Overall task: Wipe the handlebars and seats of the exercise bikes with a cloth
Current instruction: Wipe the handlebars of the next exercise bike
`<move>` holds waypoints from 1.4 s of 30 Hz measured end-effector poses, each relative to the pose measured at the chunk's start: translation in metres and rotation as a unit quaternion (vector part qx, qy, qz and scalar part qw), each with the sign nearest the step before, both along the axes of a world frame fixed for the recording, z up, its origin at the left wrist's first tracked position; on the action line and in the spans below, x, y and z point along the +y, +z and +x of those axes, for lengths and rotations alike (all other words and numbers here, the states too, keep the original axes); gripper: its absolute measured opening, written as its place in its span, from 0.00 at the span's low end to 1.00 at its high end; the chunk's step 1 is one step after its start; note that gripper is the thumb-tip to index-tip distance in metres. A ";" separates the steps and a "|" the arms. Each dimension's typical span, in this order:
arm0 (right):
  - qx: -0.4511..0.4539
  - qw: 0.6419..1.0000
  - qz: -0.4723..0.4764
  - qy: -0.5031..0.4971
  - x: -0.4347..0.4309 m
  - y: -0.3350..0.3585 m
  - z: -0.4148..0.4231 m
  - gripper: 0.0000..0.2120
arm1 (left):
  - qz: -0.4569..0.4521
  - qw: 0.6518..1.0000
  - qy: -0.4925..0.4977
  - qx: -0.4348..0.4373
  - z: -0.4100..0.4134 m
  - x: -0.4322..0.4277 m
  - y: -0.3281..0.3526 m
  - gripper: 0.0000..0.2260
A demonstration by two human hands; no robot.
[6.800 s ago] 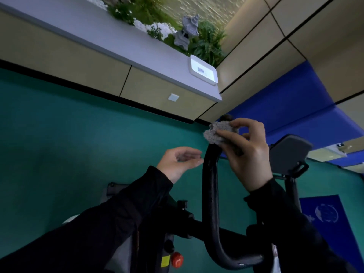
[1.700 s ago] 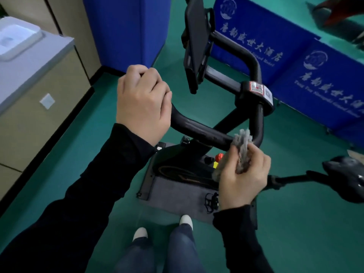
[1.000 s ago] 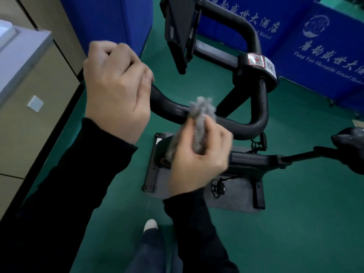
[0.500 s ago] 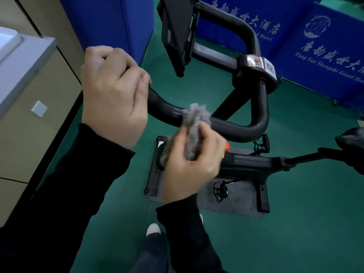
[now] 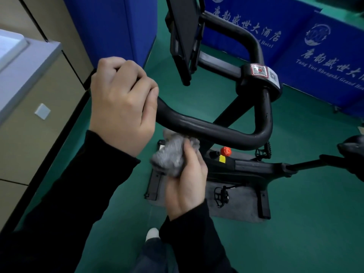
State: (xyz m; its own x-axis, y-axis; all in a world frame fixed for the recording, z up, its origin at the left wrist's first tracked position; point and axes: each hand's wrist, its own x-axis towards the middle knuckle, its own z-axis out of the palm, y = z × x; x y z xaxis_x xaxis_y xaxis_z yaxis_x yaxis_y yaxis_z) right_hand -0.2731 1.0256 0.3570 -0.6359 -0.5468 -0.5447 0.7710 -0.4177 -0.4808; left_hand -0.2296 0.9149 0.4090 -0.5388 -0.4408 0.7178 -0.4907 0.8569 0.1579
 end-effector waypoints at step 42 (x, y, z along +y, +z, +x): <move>0.243 0.893 0.239 -0.292 0.044 -0.014 -0.052 0.06 | 0.045 0.994 -0.097 -0.028 -0.057 0.060 -0.043 0.09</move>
State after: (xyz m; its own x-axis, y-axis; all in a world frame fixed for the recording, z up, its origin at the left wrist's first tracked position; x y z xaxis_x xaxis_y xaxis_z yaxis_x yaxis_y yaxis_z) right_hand -0.3254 1.0694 0.3427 -0.9615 0.1779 -0.2092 0.1400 -0.3379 -0.9307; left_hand -0.2865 0.9752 0.3656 -0.6582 -0.3863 0.6462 -0.3281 0.9197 0.2156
